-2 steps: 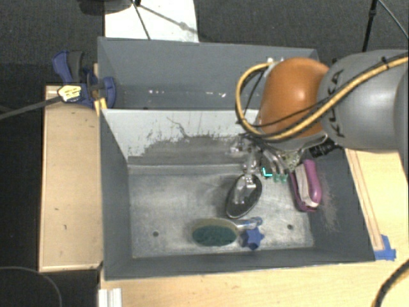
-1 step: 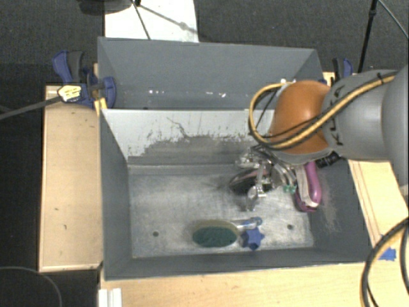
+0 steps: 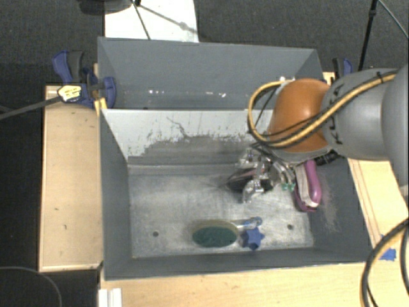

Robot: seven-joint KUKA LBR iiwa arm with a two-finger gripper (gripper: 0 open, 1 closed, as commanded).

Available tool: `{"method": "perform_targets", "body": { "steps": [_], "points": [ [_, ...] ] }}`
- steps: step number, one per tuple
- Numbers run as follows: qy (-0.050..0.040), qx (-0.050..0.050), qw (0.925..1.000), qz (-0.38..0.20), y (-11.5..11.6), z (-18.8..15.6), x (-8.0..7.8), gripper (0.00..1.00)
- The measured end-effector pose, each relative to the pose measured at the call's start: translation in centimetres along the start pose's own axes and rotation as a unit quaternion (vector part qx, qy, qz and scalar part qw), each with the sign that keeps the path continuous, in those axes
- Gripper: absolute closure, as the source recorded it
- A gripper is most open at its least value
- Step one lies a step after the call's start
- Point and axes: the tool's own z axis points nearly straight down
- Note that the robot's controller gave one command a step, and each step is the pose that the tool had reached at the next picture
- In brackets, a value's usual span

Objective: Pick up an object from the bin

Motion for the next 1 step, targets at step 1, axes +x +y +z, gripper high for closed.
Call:
{"method": "perform_targets", "body": {
  "steps": [1],
  "points": [
    [0.0048, 0.000, 0.9948, -0.102, 2.42, -14.23, 0.07, 1.00]
  ]
}}
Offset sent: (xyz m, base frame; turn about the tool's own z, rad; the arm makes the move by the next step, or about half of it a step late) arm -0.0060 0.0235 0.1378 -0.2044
